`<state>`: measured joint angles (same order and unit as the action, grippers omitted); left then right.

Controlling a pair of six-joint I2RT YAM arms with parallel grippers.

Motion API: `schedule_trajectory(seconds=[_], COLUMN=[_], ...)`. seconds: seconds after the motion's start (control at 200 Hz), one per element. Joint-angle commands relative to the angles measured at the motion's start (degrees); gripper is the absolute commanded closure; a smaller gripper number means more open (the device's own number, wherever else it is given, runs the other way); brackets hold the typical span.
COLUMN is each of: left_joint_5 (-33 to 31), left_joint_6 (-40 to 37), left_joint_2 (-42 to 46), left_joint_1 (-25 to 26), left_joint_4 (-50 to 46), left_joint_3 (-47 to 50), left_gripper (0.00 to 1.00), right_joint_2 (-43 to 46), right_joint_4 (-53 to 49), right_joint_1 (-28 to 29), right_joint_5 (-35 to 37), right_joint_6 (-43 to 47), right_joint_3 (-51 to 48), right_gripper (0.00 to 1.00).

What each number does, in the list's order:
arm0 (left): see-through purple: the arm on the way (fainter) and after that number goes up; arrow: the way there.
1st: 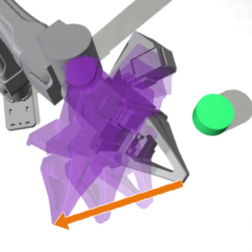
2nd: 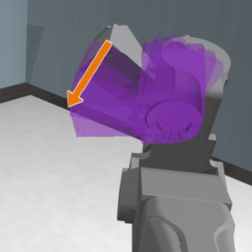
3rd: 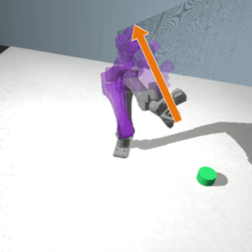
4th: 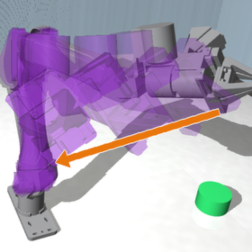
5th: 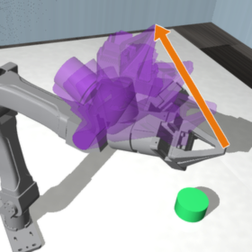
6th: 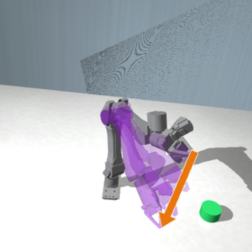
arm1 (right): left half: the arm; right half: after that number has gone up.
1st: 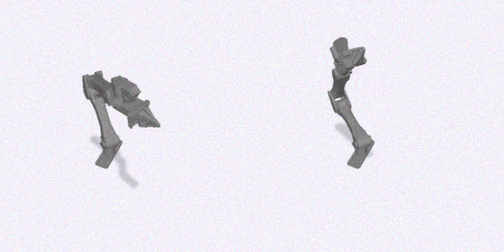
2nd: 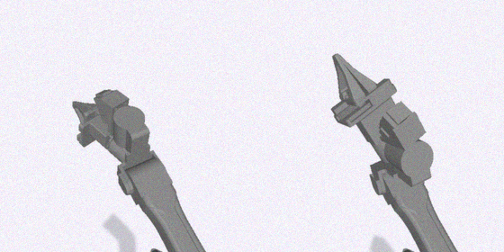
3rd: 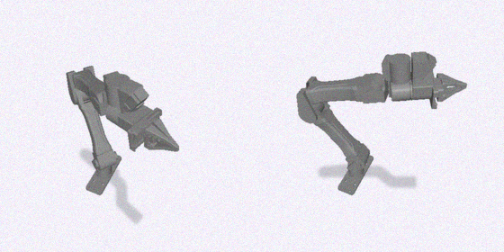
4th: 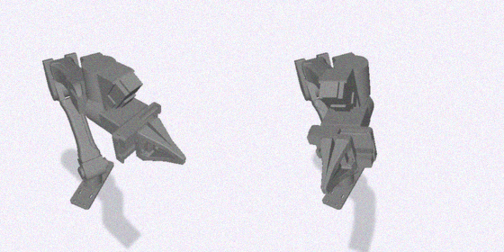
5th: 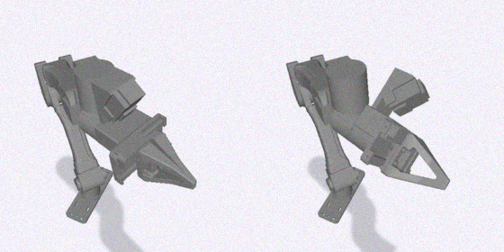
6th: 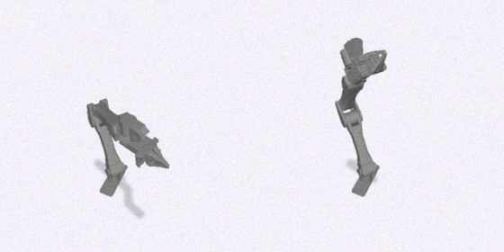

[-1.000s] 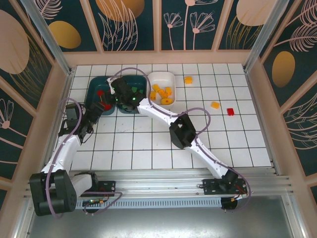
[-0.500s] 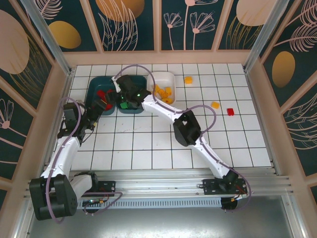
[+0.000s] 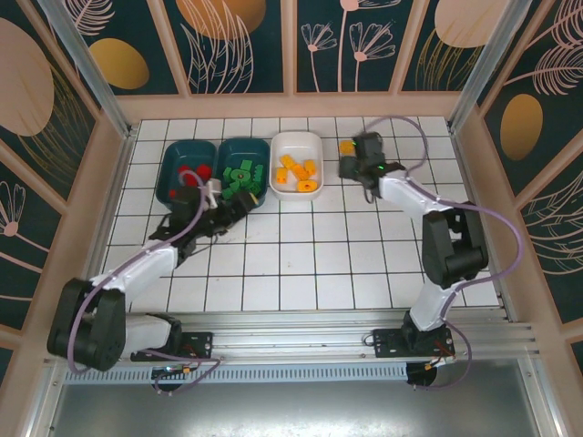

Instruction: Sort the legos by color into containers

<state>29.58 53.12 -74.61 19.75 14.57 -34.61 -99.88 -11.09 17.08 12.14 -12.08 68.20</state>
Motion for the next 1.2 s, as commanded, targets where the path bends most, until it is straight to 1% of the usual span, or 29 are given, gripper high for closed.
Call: schedule_trajectory(seconds=[0.0, 0.06, 0.1, 0.24, 0.3, 0.36, 0.42, 0.505, 0.596, 0.656, 0.726, 0.796, 0.851, 0.941, 1.006, 1.116, 1.196], left_joint_5=[-0.21, 0.22, 0.4, 0.39, -0.11, -0.79, -1.9, -3.19, -2.89, -2.81, -2.56, -2.46, -2.56, -2.55, -2.85, -3.48, -5.46], left_joint_6=[0.09, -0.43, -0.56, -1.22, -1.49, -2.07, -3.59, -4.65, -4.44, -4.37, -4.26, -4.31, -4.21, -4.28, -4.46, -4.83, -5.04], left_joint_2=[-3.91, -5.99, -6.78, -7.28, -6.58, -5.68, -4.86, -3.91, -3.79, -4.05, -4.62, -4.9, -4.85, -4.72, -4.64, -4.28, -3.55], left_joint_1=[3.75, 4.67, 4.86, 5.13, 5.13, 5.13, 5.17, 5.13, 5.13, 5.08, 5.16, 5.17, 5.13, 5.15, 5.12, 5.13, 4.72], left_joint_4=[6.63, 6.38, 6.02, 4.62, 3.95, 3.01, 0.66, -1.43, -1.49, -1.46, -1.34, -1.71, -1.97, -2.1, -2.48, -3.32, -4.46], left_joint_3=[-4.41, -6.74, -7.86, -9.29, -8.84, -8.31, -8.55, -8.71, -8.93, -9.15, -9.64, -10.06, -10.35, -10.53, -10.67, -10.84, -10.79], left_gripper=[0.01, 0.02, 0.02, 0.02, 0.01, 0.01, 0.02, 0.01, 0.01, 0.01, 0.02, 0.02, 0.02, 0.01, 0.02, 0.02, 0.01], right_joint_2=[3.14, 2.34, 1.45, -4.17, -6.22, -7.94, -9.82, -11.47, -12.64, -13.26, -14.14, -13.84, -13.45, -13.18, -12.83, -9.98, -6.37], right_joint_4=[-1.34, -1.45, -1.75, -4.85, -5.41, -5.28, -6.69, -6.22, -4.31, -2.25, -2.04, -1.35, -1.27, -1.23, -1.11, -0.25, -0.64], right_joint_1=[-5.51, -7.52, -8.53, -10.69, -10.75, -10.99, -10.93, -11.22, -12.1, -12.66, -12.88, -12.86, -13.01, -13.14, -13.08, -12.38, -10.16], right_joint_5=[-0.81, -2.52, -2.37, 2.49, 4.29, 4.03, 5.48, 5.96, 4.08, 1.59, 0.69, 0.64, -0.71, -1.93, -2.53, -2.28, -1.88], right_joint_6=[-4.04, -5.57, -6.65, -11.75, -13.04, -13.56, -14.24, -13.92, -13.08, -12.1, -11.66, -11.09, -10.66, -10.08, -9.82, -9.72, -9.86], right_joint_3=[-5.92, -6.58, -6.4, -2.78, -1.58, -0.67, 1.09, 1.92, 1.77, 1.14, 1.76, 1.64, 1.76, 2.05, 1.89, 0.58, 0.41], right_gripper=[0.25, 0.25, 0.24, 0.24, 0.24, 0.24, 0.25, 0.26, 0.28, 0.32, 0.38, 0.42, 0.46, 0.56, 0.61, 0.63, 0.63])
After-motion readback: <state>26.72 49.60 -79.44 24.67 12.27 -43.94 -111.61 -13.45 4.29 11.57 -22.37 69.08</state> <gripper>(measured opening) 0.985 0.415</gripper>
